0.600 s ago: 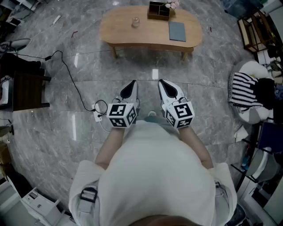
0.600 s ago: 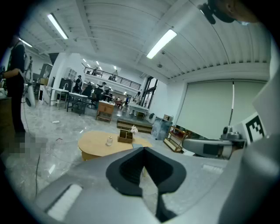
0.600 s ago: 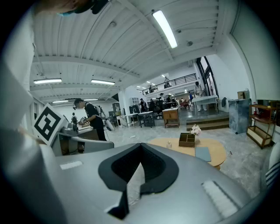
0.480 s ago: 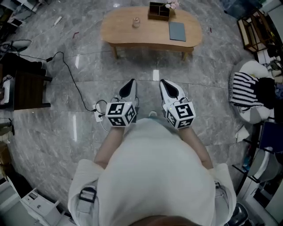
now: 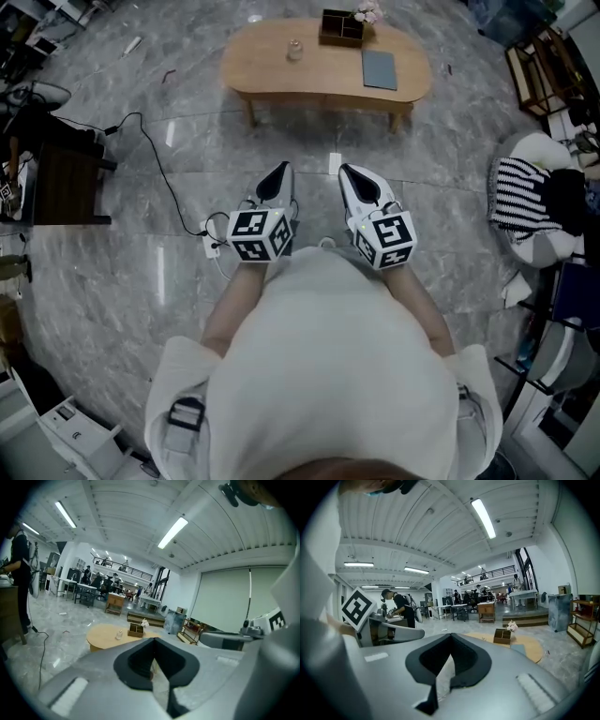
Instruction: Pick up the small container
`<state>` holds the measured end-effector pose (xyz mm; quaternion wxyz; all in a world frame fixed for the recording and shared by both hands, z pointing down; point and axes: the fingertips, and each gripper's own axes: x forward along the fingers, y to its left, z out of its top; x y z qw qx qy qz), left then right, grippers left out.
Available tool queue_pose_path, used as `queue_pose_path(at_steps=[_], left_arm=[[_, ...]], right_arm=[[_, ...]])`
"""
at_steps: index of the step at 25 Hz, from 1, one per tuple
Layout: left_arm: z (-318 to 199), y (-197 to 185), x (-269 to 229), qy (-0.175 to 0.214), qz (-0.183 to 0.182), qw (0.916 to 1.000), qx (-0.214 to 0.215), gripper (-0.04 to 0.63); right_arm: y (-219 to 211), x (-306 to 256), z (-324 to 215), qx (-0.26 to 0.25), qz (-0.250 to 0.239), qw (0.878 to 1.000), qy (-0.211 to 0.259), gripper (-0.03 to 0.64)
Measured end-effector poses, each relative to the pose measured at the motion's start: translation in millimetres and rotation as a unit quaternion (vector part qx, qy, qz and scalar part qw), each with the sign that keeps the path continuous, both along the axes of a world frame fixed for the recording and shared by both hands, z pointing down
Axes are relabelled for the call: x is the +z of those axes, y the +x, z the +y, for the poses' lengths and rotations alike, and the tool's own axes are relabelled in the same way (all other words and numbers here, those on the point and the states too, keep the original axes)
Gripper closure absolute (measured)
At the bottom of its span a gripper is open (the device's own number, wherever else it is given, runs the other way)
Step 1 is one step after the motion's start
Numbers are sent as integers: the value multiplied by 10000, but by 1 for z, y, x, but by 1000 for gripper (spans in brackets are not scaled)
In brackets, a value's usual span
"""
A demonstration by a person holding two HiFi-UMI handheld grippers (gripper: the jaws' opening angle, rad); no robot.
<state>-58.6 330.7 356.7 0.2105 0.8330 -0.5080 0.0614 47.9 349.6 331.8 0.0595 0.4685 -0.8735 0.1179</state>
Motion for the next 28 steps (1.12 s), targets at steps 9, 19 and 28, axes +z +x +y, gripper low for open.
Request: queue_pose_path(at_steps=[9, 19, 28], left_arm=[[12, 0, 12, -179, 257, 9993, -191, 594], [-26, -2, 25, -268, 151, 9992, -261, 594], [-121, -8, 31, -306, 95, 9992, -220, 594]], right_arm=[[6, 6, 2, -115, -356, 9992, -110, 618], [8, 21, -37, -100, -217, 9993, -302, 618], [7, 27, -126, -3, -165, 9992, -372, 618]])
